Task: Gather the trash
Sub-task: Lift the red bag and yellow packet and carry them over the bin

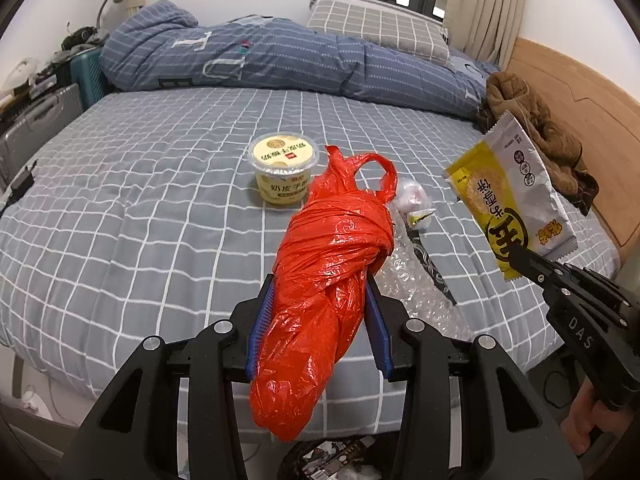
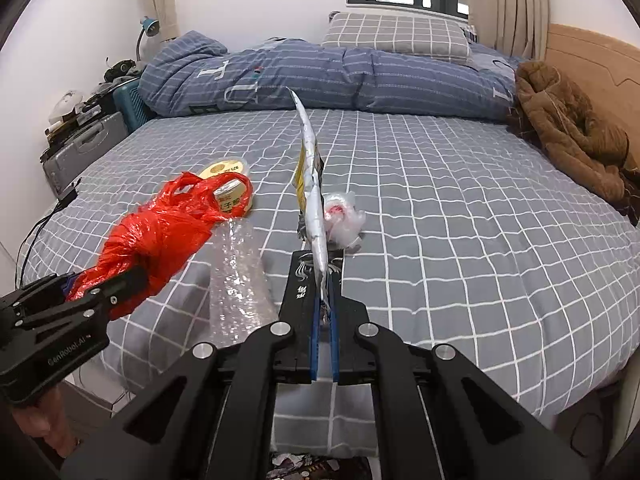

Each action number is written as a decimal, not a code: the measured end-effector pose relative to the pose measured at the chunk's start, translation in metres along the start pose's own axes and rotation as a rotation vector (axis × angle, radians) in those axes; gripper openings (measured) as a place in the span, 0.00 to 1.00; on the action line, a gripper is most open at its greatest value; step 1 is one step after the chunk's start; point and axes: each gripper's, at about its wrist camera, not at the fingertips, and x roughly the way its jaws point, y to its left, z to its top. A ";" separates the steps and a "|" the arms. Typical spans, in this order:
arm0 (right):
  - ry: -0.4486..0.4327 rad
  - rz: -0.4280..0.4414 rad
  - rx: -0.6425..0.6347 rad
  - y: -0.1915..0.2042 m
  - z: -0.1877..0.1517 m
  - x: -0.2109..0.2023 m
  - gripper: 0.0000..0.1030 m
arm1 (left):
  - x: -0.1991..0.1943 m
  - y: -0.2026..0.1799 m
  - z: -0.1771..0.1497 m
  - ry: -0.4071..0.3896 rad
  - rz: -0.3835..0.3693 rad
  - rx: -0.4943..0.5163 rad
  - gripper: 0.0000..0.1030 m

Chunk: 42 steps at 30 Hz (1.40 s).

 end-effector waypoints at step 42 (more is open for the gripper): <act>0.022 0.025 -0.026 0.026 -0.062 -0.068 0.03 | -0.061 0.001 -0.079 0.043 -0.027 0.006 0.40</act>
